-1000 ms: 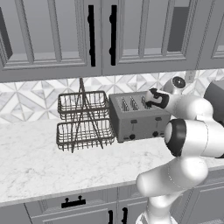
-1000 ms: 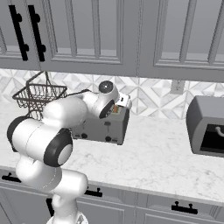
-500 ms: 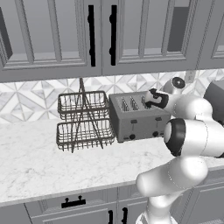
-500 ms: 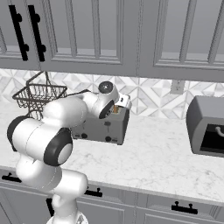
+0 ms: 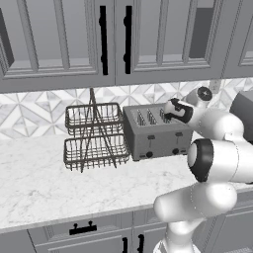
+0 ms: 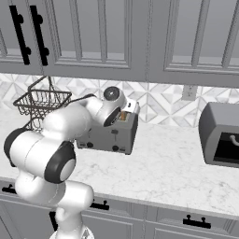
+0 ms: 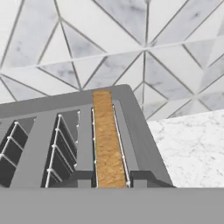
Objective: Start the toaster. Once the lever pops up, take the bread to the plate on the dining counter.
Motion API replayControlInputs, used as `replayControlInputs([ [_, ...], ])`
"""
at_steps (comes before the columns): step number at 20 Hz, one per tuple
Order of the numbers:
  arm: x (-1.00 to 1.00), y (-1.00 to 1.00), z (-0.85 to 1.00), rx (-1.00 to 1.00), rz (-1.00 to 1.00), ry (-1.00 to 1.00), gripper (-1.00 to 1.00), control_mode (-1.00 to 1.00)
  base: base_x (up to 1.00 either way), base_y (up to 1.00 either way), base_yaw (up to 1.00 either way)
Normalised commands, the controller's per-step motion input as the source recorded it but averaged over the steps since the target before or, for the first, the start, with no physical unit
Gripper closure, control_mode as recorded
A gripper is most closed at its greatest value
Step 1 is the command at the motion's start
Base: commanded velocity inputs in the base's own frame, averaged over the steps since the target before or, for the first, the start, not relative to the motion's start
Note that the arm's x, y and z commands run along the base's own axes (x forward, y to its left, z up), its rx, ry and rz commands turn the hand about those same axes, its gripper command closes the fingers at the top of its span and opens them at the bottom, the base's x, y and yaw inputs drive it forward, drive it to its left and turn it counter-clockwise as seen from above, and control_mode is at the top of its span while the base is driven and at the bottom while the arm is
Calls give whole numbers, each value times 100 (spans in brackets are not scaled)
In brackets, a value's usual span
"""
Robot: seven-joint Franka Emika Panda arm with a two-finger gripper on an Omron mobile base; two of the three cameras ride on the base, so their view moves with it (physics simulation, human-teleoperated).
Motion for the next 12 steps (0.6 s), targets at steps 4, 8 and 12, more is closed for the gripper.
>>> replayControlInputs([
  [4,-14,0,40,1,0,-8,100,-100,0,0,0],
  [8,-21,0,20,1,0,0,100,-100,0,0,0],
  [12,-42,0,48,3,0,0,100,-100,0,0,0],
])
